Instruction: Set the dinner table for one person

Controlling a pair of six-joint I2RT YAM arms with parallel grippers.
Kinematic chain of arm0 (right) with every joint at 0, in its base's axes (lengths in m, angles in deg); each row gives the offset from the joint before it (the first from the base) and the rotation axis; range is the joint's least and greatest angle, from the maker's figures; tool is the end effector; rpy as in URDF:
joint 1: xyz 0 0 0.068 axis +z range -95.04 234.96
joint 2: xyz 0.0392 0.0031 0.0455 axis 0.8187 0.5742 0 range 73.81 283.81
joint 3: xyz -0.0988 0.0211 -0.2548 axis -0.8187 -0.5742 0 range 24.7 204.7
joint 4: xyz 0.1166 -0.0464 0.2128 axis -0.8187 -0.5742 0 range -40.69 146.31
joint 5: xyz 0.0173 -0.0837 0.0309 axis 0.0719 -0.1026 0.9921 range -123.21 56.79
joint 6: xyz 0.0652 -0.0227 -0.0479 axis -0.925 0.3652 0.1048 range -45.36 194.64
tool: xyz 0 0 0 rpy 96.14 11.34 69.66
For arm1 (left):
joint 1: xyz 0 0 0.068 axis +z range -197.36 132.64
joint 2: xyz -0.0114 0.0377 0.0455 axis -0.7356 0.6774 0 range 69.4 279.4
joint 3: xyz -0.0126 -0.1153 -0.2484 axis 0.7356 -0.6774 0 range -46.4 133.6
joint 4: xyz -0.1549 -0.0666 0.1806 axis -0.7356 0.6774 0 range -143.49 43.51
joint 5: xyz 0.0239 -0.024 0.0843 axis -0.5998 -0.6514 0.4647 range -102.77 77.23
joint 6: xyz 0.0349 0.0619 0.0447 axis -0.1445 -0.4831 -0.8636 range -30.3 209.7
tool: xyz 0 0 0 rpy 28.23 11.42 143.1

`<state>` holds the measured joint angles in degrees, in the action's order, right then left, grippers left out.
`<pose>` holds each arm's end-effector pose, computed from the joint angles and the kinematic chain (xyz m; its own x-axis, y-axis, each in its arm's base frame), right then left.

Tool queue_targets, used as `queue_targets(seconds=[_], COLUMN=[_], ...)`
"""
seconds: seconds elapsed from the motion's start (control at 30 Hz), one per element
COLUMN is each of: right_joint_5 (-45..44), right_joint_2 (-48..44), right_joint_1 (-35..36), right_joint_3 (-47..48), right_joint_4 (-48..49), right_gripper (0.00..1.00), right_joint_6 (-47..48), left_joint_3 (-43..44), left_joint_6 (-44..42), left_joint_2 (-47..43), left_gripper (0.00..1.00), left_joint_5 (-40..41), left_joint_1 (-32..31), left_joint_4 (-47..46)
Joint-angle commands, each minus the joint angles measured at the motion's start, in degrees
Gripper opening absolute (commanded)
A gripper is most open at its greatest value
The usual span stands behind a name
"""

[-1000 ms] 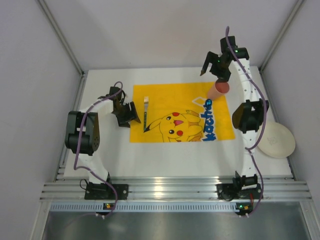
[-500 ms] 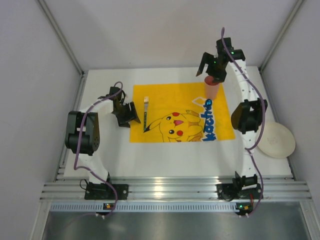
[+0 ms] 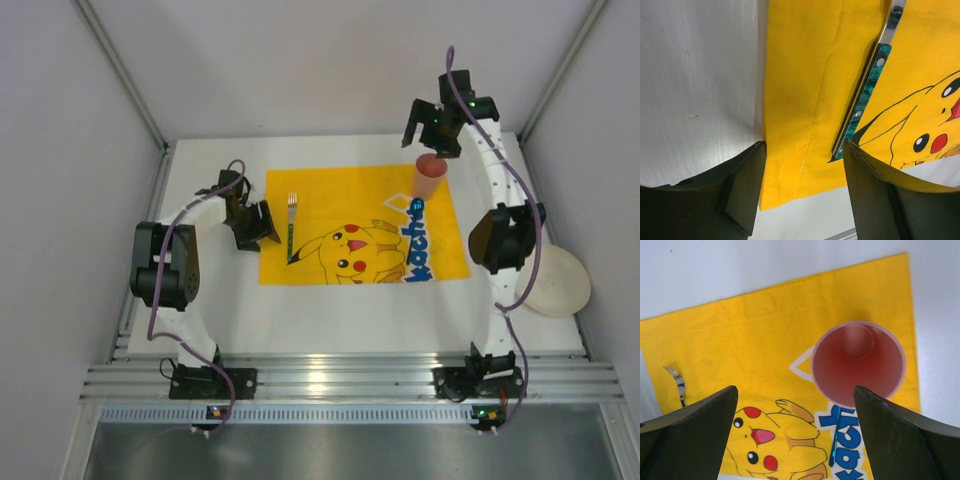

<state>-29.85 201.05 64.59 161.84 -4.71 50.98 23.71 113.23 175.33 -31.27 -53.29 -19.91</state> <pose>0.4813 0.0861 0.3085 -0.7844 0.2732 -0.5568 0.1219 0.9481 0.2936 0.3603 -0.0608 0.1484 -0.9371 -0.2832 -0.2040 -0.1800 0.8929 -0.4128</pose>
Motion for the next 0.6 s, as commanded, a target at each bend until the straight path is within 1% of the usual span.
queue_targets(seconds=[0.0, 0.03, 0.07, 0.1, 0.17, 0.2, 0.27, 0.3, 0.33, 0.37, 0.4, 0.43, 0.47, 0.53, 0.57], right_joint_5=[-9.84, -11.25, -12.74, -16.24, -20.12, -24.49, -25.06, -24.98, -24.8, -23.58, -22.96, -22.69, -21.21, -20.5, -19.88], right_joint_2=[-12.08, -13.93, -17.69, -19.47, -24.81, -27.89, -30.55, -31.69, -33.7, -34.42, -35.3, -36.87, -37.5, -38.9, -38.91], right_joint_1=[0.13, -0.22, -1.35, -1.98, -3.9, -5.48, -7.51, -8.74, -9.18, -12.49, -13.49, -14.97, -15.6, -16.3, -16.48], right_joint_3=[-2.21, -5.88, -7.83, -9.86, -16.71, -22.21, -28.3, -35.38, -39.02, -42.27, -48.66, -51.86, -54.85, -61.77, -63.47], right_joint_4=[5.54, 7.12, 7.4, 7.31, 5.83, 4.08, 2.14, 1.43, 1.42, 1.16, 1.77, 2.65, 3.87, 7.56, 8.71], right_gripper=[1.0, 1.0, 1.0, 1.0, 1.0, 1.0, 1.0, 1.0, 1.0, 1.0, 1.0, 1.0, 1.0, 1.0, 1.0], right_joint_6=[4.06, 4.41, 4.76, 4.85, 4.33, 3.54, 2.49, 2.13, 1.6, 0.82, 0.55, 0.2, 0.11, 0.11, 0.28], left_joint_3=[2.66, 2.93, 3.28, 3.8, 4.16, 4.6, 4.95, 5.13, 5.3, 5.74, 6.09, 6.53, 7.23, 7.5, 7.41], left_joint_6=[-0.68, -0.68, -0.68, -0.68, -0.59, -0.5, -0.41, -0.41, -0.59, -0.76, -0.94, -1.38, -1.64, -2.08, -2.34], left_joint_2=[-3.09, -3.18, -3.27, -3.53, -3.89, -4.15, -4.59, -4.59, -4.77, -4.85, -5.12, -5.12, -5.21, -5.64, -5.91], left_gripper=[0.68, 0.68, 0.68, 0.67, 0.67, 0.67, 0.68, 0.69, 0.72, 0.8, 0.9, 0.94, 0.98, 0.98, 0.98], left_joint_5=[0.4, 0.74, 0.83, 1.1, 1.45, 1.45, 1.45, 1.36, 1.19, 1.1, 1.45, 1.8, 1.8, 2.77, 3.29], left_joint_1=[-0.22, -0.31, -0.48, -0.83, -1.36, -1.97, -2.68, -3.46, -3.91, -4.34, -5.31, -5.58, -5.84, -5.93, -5.93], left_joint_4=[0.43, 0.6, 0.87, 0.87, 0.96, 0.96, 0.96, 0.96, 1.13, 1.22, 2.09, 2.71, 3.24, 4.73, 5.09])
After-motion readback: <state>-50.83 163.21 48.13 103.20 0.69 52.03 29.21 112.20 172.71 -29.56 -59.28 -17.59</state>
